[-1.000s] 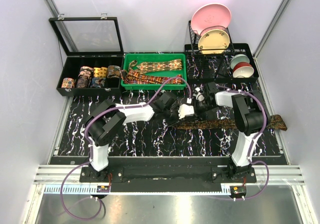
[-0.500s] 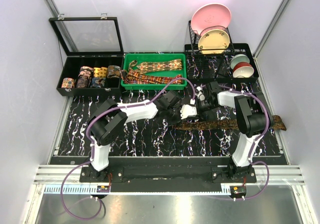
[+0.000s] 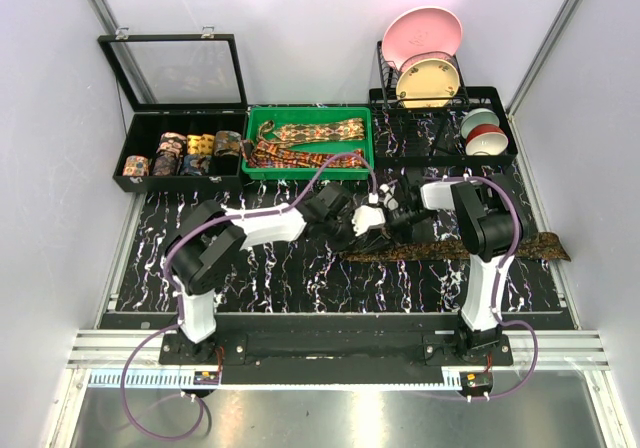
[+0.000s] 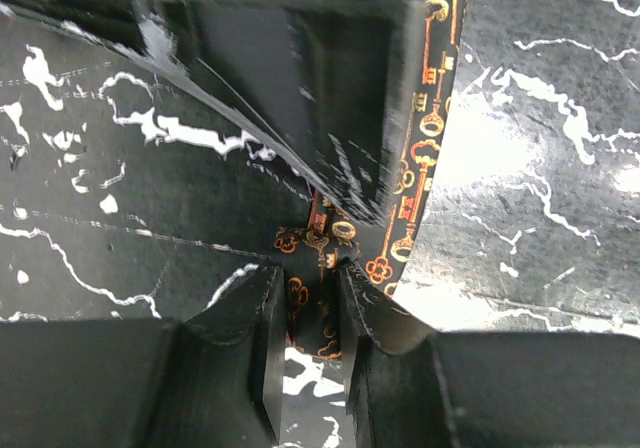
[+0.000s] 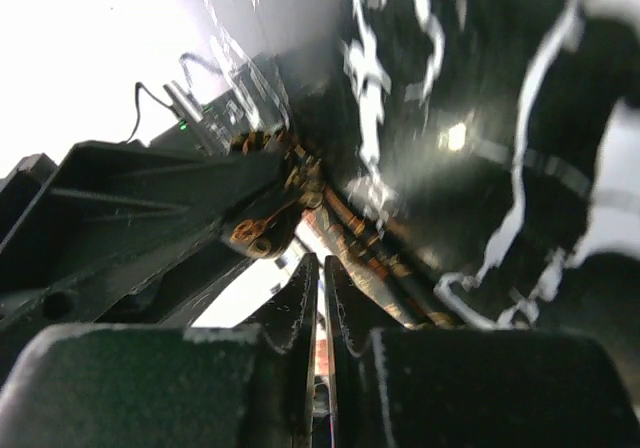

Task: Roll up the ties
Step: Roll the tie at the center of the board.

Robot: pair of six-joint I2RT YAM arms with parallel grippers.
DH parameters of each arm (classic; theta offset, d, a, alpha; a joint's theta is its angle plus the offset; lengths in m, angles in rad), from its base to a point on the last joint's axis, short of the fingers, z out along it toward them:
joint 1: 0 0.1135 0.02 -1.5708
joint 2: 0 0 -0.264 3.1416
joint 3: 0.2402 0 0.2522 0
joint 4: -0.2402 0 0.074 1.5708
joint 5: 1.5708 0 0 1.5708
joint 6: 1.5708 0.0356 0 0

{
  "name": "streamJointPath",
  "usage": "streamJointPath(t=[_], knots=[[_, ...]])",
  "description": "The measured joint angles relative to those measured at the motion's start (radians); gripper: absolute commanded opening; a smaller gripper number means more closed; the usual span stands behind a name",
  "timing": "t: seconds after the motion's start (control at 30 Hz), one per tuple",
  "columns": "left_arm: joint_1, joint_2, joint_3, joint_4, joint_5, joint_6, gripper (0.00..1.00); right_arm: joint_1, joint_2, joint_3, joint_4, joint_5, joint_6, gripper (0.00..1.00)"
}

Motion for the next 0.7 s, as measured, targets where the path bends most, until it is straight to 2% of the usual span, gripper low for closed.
streamJointPath(t=[0.27, 0.4, 0.57, 0.63, 0.7], knots=[[0.028, -0.098, -0.151, 0.103, 0.048, -0.037, 0.25, 0.004, 0.028, 0.040, 0.000, 0.043, -0.028, 0.09], [0.039, -0.124, -0.187, 0.126, 0.068, -0.050, 0.21, 0.004, 0.032, 0.053, -0.016, 0.049, -0.042, 0.21], [0.040, -0.119, -0.187, 0.138, 0.069, -0.063, 0.18, 0.003, -0.011, 0.051, -0.054, 0.023, -0.047, 0.19], [0.040, -0.115, -0.187, 0.142, 0.069, -0.072, 0.18, 0.005, -0.054, 0.046, -0.060, 0.005, -0.045, 0.15], [0.041, -0.110, -0.187, 0.155, 0.068, -0.083, 0.18, 0.009, -0.100, 0.035, -0.060, -0.007, -0.041, 0.14]])
